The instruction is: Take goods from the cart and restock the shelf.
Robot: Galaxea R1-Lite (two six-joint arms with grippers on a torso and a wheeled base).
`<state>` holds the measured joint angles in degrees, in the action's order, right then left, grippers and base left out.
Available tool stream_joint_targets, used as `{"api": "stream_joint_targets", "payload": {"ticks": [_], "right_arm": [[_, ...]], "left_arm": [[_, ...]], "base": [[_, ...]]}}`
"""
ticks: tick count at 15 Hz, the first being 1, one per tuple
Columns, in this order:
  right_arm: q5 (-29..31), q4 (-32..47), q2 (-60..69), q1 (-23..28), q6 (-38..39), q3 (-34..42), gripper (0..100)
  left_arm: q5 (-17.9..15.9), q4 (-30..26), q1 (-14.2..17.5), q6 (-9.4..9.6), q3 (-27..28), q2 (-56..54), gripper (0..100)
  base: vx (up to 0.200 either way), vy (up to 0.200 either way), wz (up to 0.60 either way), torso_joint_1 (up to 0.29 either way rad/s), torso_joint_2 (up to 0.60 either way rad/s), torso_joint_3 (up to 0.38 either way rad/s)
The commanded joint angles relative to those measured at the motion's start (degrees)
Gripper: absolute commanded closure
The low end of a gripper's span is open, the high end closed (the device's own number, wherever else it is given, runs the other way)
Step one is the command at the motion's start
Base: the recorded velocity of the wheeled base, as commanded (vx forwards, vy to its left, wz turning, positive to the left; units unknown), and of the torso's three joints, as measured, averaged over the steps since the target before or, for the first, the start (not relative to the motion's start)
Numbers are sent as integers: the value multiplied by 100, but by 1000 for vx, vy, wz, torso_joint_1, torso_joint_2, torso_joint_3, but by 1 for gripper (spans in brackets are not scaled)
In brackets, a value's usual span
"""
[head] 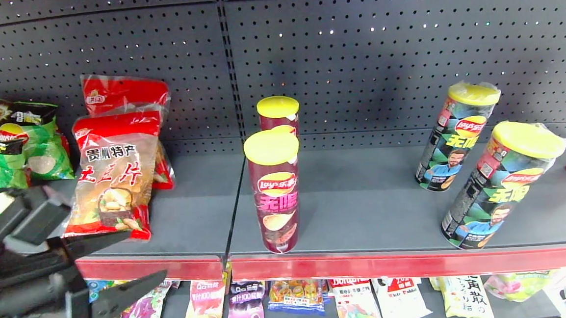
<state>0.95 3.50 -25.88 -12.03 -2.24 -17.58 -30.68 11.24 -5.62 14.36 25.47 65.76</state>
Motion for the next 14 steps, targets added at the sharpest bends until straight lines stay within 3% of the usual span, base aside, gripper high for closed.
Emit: {"api": "stream_joint_targets", "payload": {"ticks": [1,2,4,6,8,9,11,13,14], "right_arm": [[142,10,145,201,-13,62,0],[169,37,206,289,-13,106,0],[353,468,417,746,-13,62,0],[406,678,479,1238,-22,9,0],[415,696,901,1467,-39,255,0],[415,696,1147,1546,-92,378,0],[344,696,1744,1634,-198,791,0],[177,529,2078,1537,-206,1231,0],[89,-192,2061,1537,-162,1521,0]], "left_arm": [[827,-2187,342,-768,-842,-3719,0],[1038,-2662,351,-926,-868,-4334,0],[2014,-3752,351,-1120,-868,-5635,0],[2787,-3998,377,-1498,-1009,-6242,0],[3095,-3945,430,-1700,-1052,-6312,0],[3130,-3849,465,-1761,-1088,-6338,0],[3288,-3787,694,-2113,-1114,-6391,0],[3271,-3761,659,-2174,-1132,-6514,0],[2515,-3286,597,-1919,-1299,-6576,0]], "base": [[0,0,0,0,0,0],[0,0,0,0,0,0],[0,0,0,0,0,0],[0,0,0,0,0,0],[0,0,0,0,0,0],[0,0,0,0,0,0],[0,0,0,0,0,0],[0,0,0,0,0,0],[0,0,0,0,0,0]]}}
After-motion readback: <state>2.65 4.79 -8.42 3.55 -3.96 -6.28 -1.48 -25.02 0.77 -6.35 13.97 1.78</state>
